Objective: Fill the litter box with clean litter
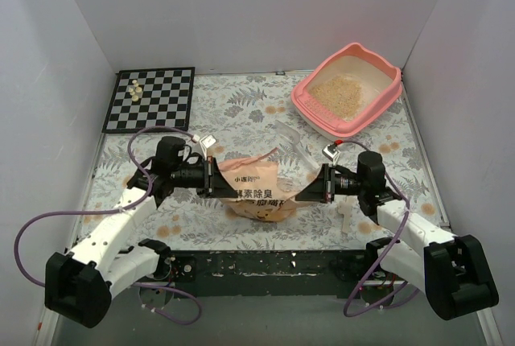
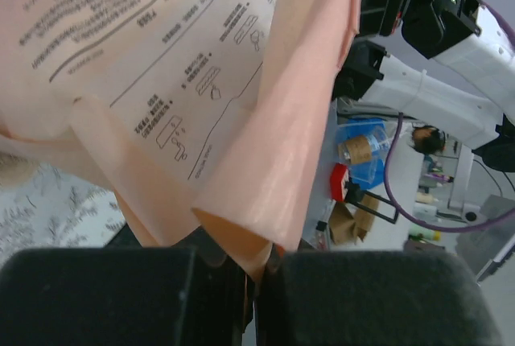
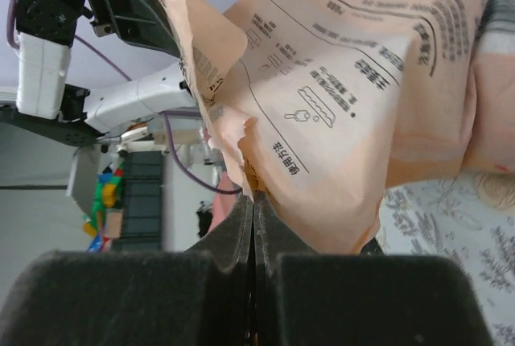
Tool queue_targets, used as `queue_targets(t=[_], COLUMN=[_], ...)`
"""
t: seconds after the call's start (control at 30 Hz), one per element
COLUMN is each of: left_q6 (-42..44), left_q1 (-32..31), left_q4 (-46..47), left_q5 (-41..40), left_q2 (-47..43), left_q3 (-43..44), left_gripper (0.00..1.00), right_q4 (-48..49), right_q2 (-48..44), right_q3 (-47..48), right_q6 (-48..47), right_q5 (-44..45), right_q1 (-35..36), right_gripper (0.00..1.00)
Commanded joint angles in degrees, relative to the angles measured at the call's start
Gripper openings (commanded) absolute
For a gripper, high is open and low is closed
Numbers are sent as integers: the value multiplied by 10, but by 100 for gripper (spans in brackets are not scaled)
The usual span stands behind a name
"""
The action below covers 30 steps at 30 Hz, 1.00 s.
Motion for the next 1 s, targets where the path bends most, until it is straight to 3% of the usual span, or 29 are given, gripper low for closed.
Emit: queue_targets(t=[0.0, 0.3, 0.33, 0.4, 0.47, 0.53, 0.63, 0.97], left_q6=[-31, -35, -30, -20, -18, -20, -20, 10], left_q1=[-1, -1, -1, -1, -1, -1, -1, -1], left_q4=[-111, -131, -134, -140, -139, -127, -115, -130], left_q5=[33, 21, 21, 21, 22, 27, 33, 33], left_q2=[-37, -25, -20, -7, 1, 8, 28, 68], left_q3=[-39, -85, -82, -73, -67, -65, -61, -19], left_gripper=[0, 0, 0, 0, 0, 0, 0, 0], right_q4=[-42, -109, -128, -234, -385, -459, -500, -493], right_q2=[10, 40, 38, 34, 31, 20, 3, 5], right_q3=[-37, -54, -33, 31, 120, 198, 277, 354], right_q6=[37, -37, -64, -171, -288, -354, -424, -592], right_q5=[-67, -66, -62, -36, 46, 101, 220, 290], right_q1=[-21, -22, -23, -23, -22, -18, 30, 262], right_gripper=[1, 1, 5, 31, 41, 51, 58, 63])
